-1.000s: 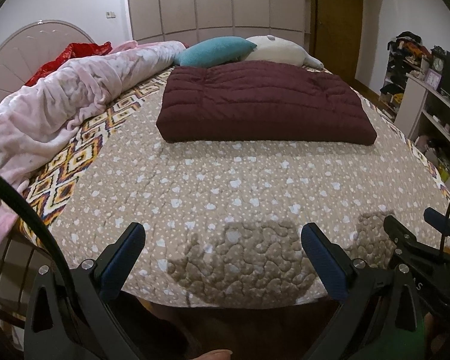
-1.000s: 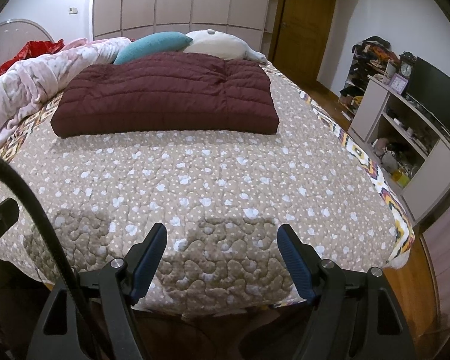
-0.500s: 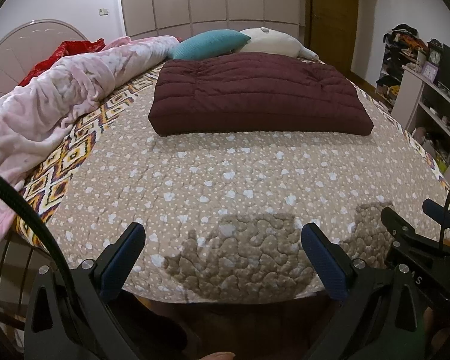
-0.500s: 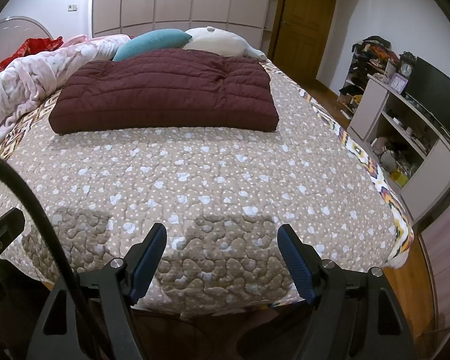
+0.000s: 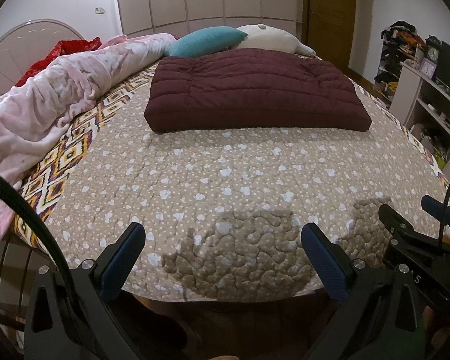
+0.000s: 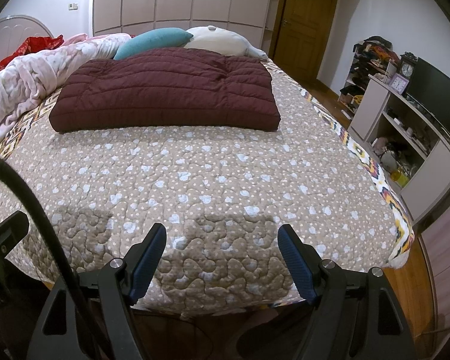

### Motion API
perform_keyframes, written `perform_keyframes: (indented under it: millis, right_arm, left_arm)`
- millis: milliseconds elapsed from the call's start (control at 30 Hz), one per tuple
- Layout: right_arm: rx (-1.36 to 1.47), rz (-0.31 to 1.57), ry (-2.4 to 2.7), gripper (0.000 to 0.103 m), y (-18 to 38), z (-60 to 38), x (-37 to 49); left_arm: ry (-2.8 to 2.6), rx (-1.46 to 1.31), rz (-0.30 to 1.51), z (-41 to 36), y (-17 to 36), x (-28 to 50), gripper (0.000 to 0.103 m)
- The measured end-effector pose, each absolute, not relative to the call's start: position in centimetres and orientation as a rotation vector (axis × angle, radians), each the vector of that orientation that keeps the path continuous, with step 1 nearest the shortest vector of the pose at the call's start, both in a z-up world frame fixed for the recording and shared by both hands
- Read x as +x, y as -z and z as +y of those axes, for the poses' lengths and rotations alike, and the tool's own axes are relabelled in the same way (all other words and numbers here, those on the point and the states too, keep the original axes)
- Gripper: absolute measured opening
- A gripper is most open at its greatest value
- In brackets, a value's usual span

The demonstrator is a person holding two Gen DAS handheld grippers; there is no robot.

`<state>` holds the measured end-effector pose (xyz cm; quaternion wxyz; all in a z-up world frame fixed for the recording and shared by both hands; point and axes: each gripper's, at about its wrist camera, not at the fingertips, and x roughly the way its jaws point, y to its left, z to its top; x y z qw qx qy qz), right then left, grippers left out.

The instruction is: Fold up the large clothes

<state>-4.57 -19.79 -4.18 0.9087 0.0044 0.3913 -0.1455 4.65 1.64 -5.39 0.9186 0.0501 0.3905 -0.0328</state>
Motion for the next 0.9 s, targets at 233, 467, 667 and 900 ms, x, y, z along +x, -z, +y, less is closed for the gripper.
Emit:
perform_keyframes:
  millis: [233, 467, 667, 900]
  right_arm:
    - [0.002, 0.810, 0.294, 0.081, 4.38, -19.98, -4.42]
    - [-0.004, 0.813, 0.289, 0.081, 4.55, -20.14, -4.37]
    - [-0.001, 0.820, 0.287, 0.081, 4.67, -20.28, -4.36]
    - [0.000, 0.821, 0.281, 0.081, 4.75, -20.58, -4.27]
  left_arm:
    - [0.073, 0.107, 0.808, 1.67, 5.55, 4.62, 0.103]
    - [0.078, 0.112, 0.810, 1.64, 5.54, 4.59, 0.103]
    - [0.080, 0.117, 0.812, 1.63, 5.50, 4.58, 0.103]
    - [0.079, 0.129, 0.824, 1.70, 5.78, 4.71, 0.103]
